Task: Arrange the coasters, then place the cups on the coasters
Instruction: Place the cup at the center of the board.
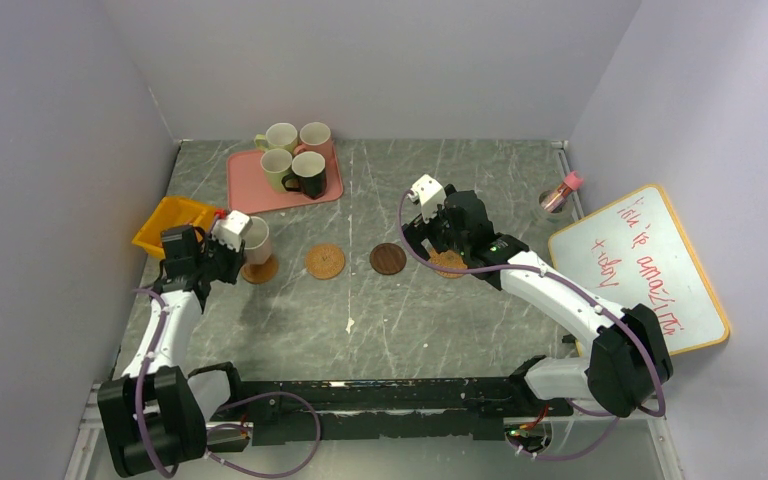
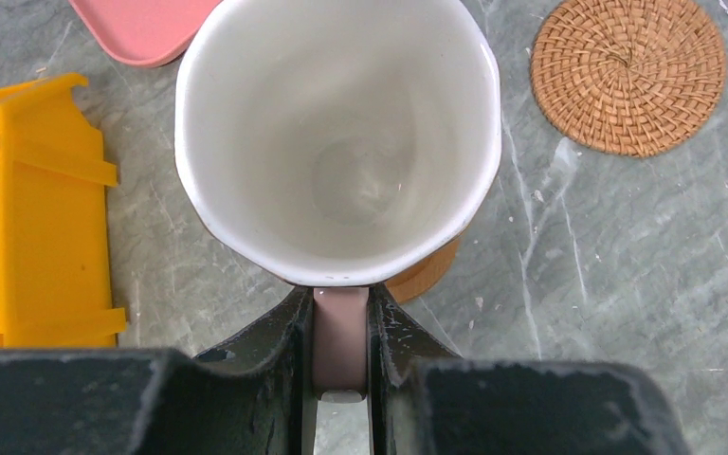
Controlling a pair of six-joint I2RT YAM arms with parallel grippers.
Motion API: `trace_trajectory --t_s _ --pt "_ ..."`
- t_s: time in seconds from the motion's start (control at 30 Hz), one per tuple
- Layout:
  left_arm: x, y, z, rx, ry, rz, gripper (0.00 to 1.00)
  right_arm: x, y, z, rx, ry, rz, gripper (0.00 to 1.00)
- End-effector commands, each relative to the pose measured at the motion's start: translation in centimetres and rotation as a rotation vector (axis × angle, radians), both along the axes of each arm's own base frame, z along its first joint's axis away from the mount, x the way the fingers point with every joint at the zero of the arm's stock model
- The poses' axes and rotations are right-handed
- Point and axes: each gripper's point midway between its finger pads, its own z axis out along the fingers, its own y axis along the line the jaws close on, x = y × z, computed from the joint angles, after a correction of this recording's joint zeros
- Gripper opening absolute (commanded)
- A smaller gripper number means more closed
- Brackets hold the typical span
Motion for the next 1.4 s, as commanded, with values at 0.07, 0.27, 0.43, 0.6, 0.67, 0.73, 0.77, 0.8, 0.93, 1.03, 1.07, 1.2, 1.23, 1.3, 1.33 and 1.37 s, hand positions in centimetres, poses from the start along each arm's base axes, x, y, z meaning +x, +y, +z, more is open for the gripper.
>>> trace_trajectory --t_s 0.07,0.27,0.43,0.6,0.67,0.73,0.77,0.8,0.93,1.03,1.07,1.2,1.23,1.3,1.33,1.37 --pt "1.1 -0.6 2.9 0.007 -0.146 -0.074 0.05 0.2 0.1 0.9 0.01 -0.031 0.008 1.0" --pt "0.8 -0.5 2.5 -0.006 -0.146 -0.075 0.05 0.2 0.1 1.1 0.011 -0.033 0.012 1.0" --pt "0.7 -0.3 2.7 -0.018 -0.157 -0.064 0.05 0.2 0.1 1.3 0.013 -0.042 0.009 1.0" --pt "0.7 -0.9 3.2 -0.04 -0.171 -0.093 0.05 0.2 0.1 1.1 0.01 -0.035 0.011 1.0" --pt "0.4 -1.4 3.4 -0.047 -0.172 -0.124 0.05 0.2 0.1 1.1 0.01 -0.036 0.007 1.0" --pt "0.3 -1.7 3.7 -0.043 -0.181 -0.151 0.05 0.2 0.1 1.0 0.011 -0.034 0.009 1.0" --pt "0.3 -2.0 4.1 -0.049 -0.192 -0.173 0.05 0.2 0.2 1.1 0.013 -0.035 0.012 1.0" --pt "0.3 -2.3 4.6 -0.056 -0.202 -0.19 0.05 0.1 0.3 1.1 0.017 -0.036 0.019 1.0" --pt "1.2 -3.4 7.0 -0.104 -0.235 -0.235 0.05 -0.2 0.6 1.6 0.044 -0.049 0.038 1.0" --pt "3.1 -4.4 8.2 -0.104 -0.239 -0.21 0.05 0.0 0.3 2.0 0.048 -0.068 0.022 1.0" --pt "4.0 -4.8 8.5 -0.093 -0.239 -0.194 0.05 0.2 0.2 2.2 0.046 -0.076 0.011 1.0" --pt "6.8 -8.5 8.9 -0.065 -0.249 -0.18 0.05 0.7 -0.6 2.6 0.048 -0.099 -0.014 1.0" --pt "7.5 -9.4 8.9 -0.069 -0.246 -0.177 0.05 0.9 -0.8 2.6 0.051 -0.1 -0.022 1.0" --pt "8.5 -11.8 9.3 -0.091 -0.242 -0.199 0.05 1.3 -1.5 2.6 0.058 -0.1 -0.043 1.0" --pt "9.3 -12.7 9.9 -0.102 -0.252 -0.201 0.05 1.6 -2.0 2.6 0.061 -0.104 -0.064 1.0" --pt "10.1 -13.7 9.9 -0.109 -0.249 -0.2 0.05 1.9 -2.6 2.7 0.067 -0.108 -0.09 1.0"
